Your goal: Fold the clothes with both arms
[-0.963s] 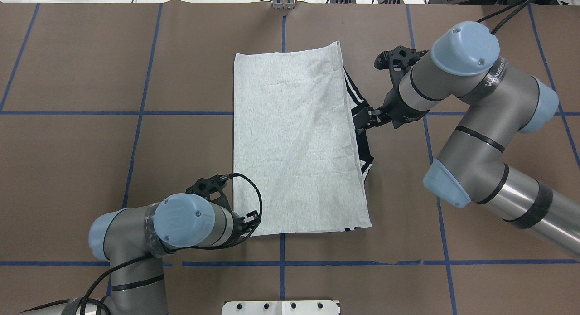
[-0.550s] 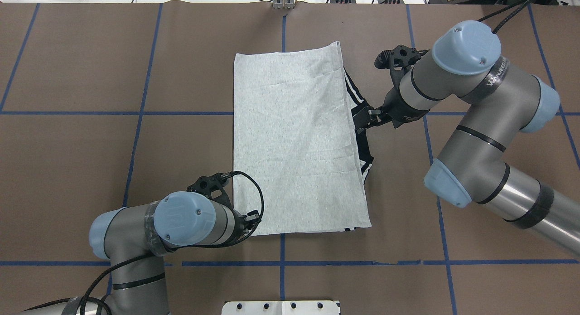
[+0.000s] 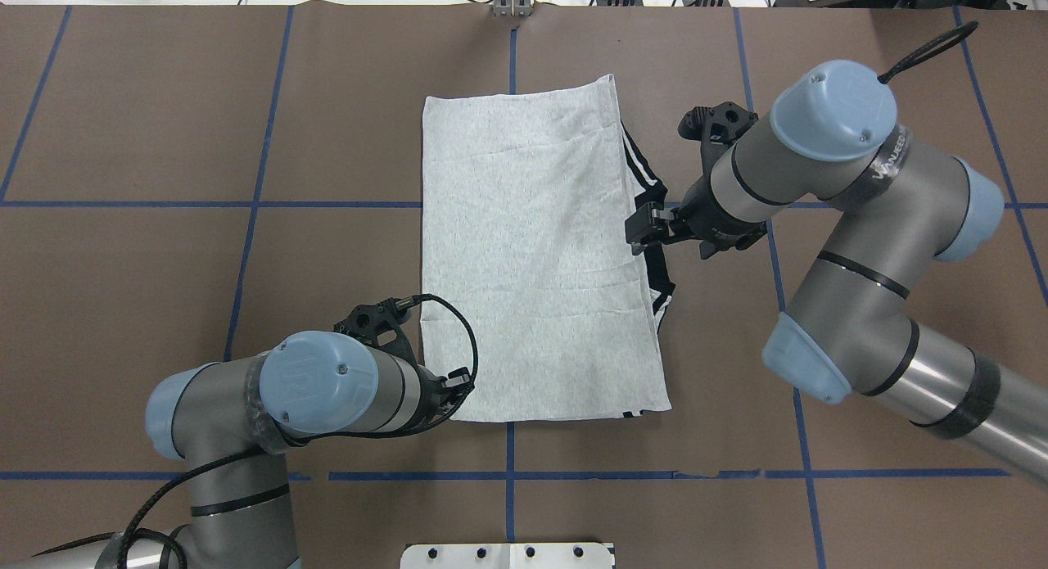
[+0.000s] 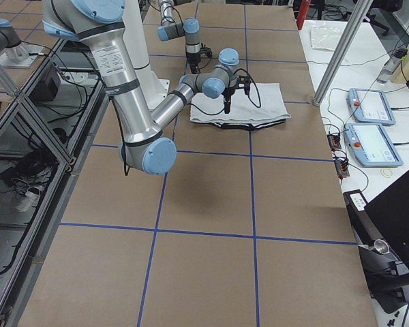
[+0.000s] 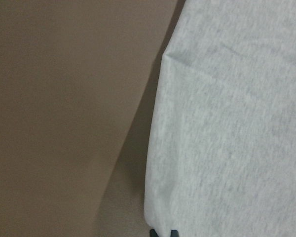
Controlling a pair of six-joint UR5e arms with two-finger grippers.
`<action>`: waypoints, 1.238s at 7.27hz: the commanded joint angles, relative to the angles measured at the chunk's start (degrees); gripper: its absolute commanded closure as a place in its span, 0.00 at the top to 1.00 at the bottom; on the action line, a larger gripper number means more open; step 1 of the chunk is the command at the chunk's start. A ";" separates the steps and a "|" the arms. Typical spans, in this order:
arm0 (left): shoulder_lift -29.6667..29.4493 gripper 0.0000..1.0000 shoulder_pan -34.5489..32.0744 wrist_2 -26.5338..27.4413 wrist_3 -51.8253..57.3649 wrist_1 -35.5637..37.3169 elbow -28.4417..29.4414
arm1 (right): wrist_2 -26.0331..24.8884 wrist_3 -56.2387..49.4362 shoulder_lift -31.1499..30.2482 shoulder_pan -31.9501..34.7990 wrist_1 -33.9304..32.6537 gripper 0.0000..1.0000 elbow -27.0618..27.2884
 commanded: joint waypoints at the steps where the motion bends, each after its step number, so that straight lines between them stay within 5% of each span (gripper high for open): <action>1: 0.00 0.00 -0.16 -0.06 0.01 0.00 -0.51 | -5.89 19.32 -1.75 -6.89 0.00 1.00 3.34; 4: 0.09 0.00 0.01 -0.15 0.01 0.09 -1.21 | -18.48 34.21 -2.46 -19.81 -7.71 1.00 6.59; 9: -0.17 0.00 0.10 -0.15 0.01 0.00 -1.21 | -20.44 38.48 -2.55 -23.28 -8.00 1.00 4.59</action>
